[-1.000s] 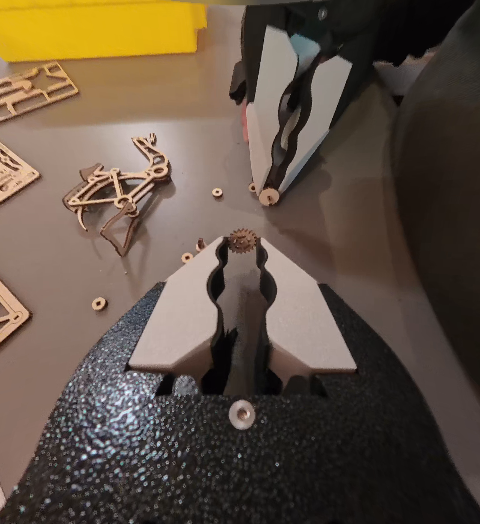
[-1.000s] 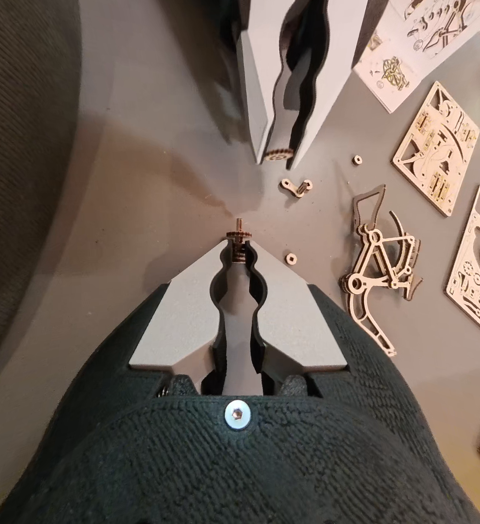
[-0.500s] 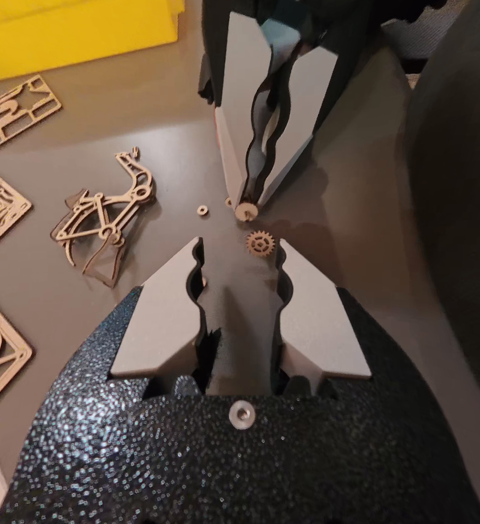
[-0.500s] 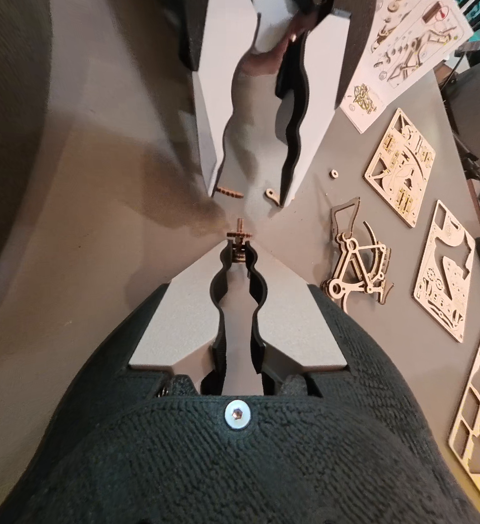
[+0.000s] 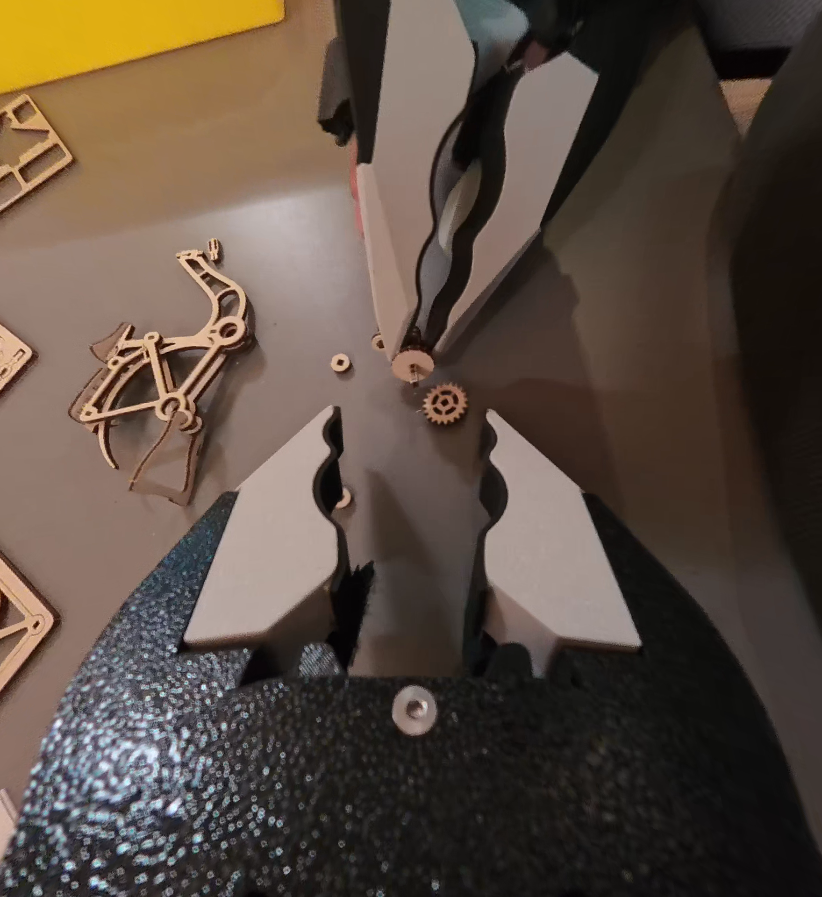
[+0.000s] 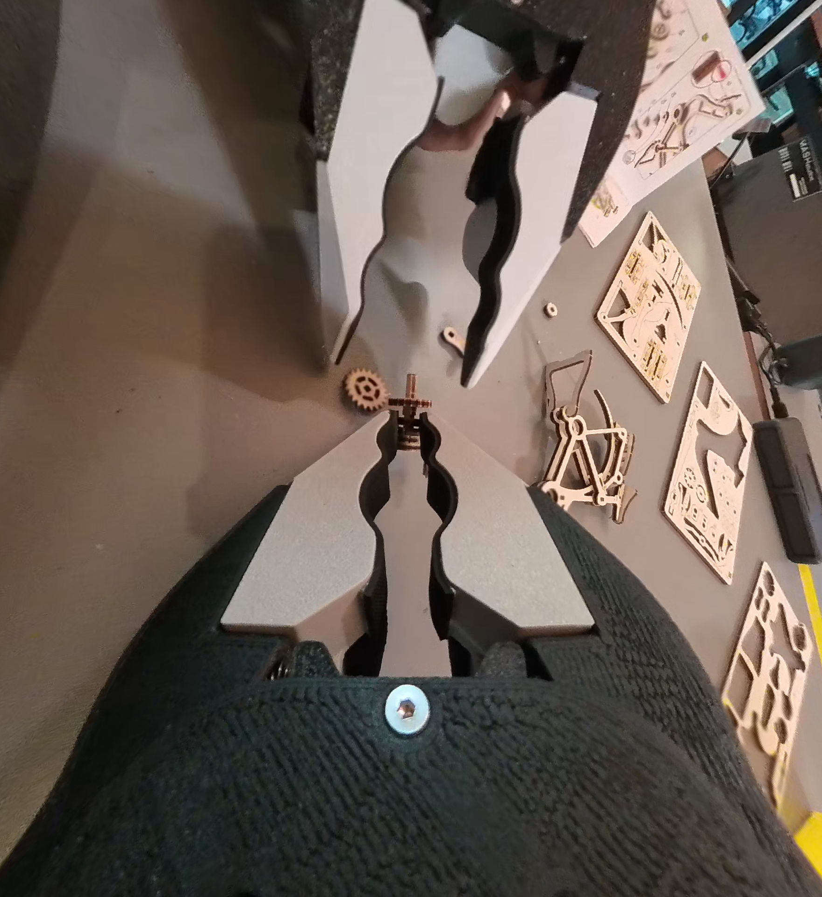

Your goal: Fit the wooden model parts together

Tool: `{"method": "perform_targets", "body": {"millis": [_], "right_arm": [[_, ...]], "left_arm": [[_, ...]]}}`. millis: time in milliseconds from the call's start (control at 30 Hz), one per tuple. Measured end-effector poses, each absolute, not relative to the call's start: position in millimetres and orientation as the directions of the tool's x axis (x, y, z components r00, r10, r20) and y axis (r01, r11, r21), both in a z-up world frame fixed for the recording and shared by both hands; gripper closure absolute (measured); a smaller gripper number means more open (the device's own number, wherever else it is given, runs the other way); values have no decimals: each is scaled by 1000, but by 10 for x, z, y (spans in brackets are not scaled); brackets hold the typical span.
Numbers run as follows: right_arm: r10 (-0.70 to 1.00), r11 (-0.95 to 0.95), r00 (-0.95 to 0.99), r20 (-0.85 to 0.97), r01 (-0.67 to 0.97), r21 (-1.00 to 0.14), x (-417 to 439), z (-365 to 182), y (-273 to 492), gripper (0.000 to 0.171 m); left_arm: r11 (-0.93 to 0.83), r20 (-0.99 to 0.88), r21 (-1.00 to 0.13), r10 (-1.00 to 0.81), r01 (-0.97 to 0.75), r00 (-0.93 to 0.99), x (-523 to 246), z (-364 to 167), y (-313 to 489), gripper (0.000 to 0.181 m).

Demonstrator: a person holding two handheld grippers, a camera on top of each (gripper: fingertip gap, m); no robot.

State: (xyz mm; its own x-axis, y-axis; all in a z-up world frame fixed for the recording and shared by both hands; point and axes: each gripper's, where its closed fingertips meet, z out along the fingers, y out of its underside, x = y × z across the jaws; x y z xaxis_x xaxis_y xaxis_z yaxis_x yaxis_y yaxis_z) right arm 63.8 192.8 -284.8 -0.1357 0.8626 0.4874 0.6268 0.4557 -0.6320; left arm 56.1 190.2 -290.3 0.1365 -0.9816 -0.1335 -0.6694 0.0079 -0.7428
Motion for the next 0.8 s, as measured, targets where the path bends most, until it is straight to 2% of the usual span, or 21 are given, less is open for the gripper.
{"method": "perform_targets", "body": {"millis": [133,267,333,433,667,800], "right_arm": [[841,484,-136,524,620,-617,628,-2842,1949,164],[790,545,-119,601,585,-601,611,-2784,2004,165],[740,593,-103,665,565,-573,610,-2767,2067,164],[636,673,-76,768,542,-503,615,-2742,2167,164],[493,765,-21,870,488,-421,605,-2637,2224,164],[466,778,-19,884,484,-400,602,-2629,2229,165]], "left_arm": [[22,-130,-804,-982,-594,140,612,-2766,1900,138],[99,-225,-839,-958,-535,176,626,-2665,1987,145],[112,-246,-835,-952,-538,183,617,-2708,2011,141],[23,-136,-832,-977,-554,164,613,-2829,1933,128],[64,-210,-818,-959,-572,192,500,-2861,2027,129],[76,-216,-813,-960,-577,179,503,-2869,2011,132]]}}
